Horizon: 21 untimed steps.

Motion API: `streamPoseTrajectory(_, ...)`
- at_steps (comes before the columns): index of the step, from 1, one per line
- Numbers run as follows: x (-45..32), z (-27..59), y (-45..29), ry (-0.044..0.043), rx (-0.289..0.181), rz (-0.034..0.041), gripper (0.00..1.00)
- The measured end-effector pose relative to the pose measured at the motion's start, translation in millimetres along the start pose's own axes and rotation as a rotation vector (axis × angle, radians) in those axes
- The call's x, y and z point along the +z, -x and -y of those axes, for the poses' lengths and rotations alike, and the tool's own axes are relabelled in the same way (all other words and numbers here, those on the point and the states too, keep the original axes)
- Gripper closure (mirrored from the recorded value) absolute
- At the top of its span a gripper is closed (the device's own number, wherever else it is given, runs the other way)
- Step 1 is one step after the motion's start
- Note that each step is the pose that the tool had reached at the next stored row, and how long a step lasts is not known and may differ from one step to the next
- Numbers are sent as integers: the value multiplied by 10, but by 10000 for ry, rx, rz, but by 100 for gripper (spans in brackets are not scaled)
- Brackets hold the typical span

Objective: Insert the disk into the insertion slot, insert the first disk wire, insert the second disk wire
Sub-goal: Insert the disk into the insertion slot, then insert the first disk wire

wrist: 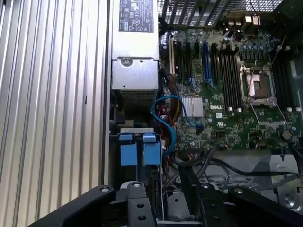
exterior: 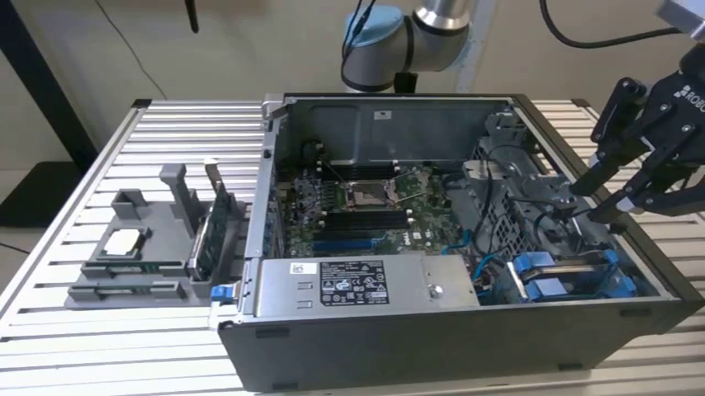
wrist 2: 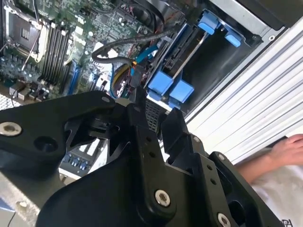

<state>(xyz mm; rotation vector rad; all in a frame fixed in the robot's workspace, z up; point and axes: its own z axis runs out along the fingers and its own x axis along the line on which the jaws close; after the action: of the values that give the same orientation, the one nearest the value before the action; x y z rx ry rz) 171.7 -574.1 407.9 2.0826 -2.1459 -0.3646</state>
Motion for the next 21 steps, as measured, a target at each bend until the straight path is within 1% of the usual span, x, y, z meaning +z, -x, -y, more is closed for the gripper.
streamPoseTrajectory(1,1,-1,1,-12,1,-2,59)
streamPoseTrajectory(2,7,-9,4,-104,-7,1,59)
streamPoseTrajectory(5,31,-37,11,-465,-51,5,59)
streamPoseTrajectory(7,53,-62,19,-689,-77,7,59)
streamPoseTrajectory(8,64,-76,24,-785,-86,7,59)
streamPoseTrajectory(11,105,-115,63,-1021,-110,12,59)
streamPoseTrajectory(19,202,-172,236,-1613,-187,15,59)
streamPoseTrajectory(21,225,-181,255,-1760,-228,9,59)
